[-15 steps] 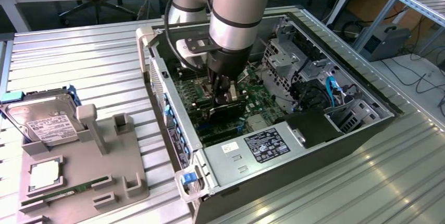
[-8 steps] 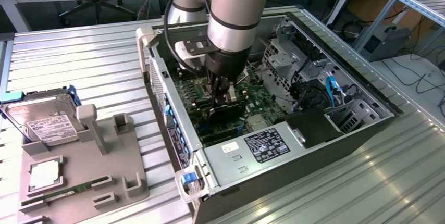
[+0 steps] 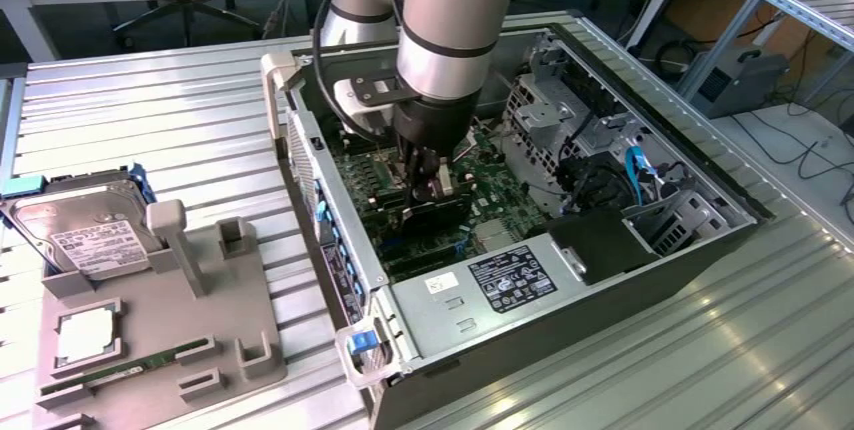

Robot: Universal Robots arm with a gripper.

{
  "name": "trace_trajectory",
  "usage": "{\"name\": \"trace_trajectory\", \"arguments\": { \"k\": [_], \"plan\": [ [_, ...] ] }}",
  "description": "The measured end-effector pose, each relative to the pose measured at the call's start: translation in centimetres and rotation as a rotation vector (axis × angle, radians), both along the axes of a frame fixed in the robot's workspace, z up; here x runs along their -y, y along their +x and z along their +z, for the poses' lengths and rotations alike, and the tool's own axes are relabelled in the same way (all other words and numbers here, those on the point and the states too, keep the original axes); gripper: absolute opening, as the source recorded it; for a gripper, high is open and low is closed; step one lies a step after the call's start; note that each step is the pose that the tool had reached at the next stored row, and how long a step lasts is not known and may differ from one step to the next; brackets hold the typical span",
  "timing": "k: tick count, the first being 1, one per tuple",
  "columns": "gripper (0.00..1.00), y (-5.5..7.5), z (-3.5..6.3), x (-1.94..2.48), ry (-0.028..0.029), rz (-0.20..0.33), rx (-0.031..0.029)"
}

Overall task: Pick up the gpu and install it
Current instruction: 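Press down on the gpu until it lock into place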

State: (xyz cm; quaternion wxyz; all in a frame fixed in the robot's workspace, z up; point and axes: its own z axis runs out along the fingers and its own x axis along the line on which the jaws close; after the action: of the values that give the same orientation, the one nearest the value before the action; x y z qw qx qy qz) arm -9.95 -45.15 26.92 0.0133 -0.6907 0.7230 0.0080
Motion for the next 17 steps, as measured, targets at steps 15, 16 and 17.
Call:
{"name": "trace_trajectory", "arguments": {
  "k": [15, 16, 17],
  "plan": [
    [0.11, 0.0, -0.04, 0.0, 0.0001, 0.0, 0.0],
    [0.11, 0.0, -0.04, 0.0, 0.0001, 0.0, 0.0],
    [0.11, 0.0, -0.04, 0.0, 0.0002, 0.0, 0.0001]
  ]
}}
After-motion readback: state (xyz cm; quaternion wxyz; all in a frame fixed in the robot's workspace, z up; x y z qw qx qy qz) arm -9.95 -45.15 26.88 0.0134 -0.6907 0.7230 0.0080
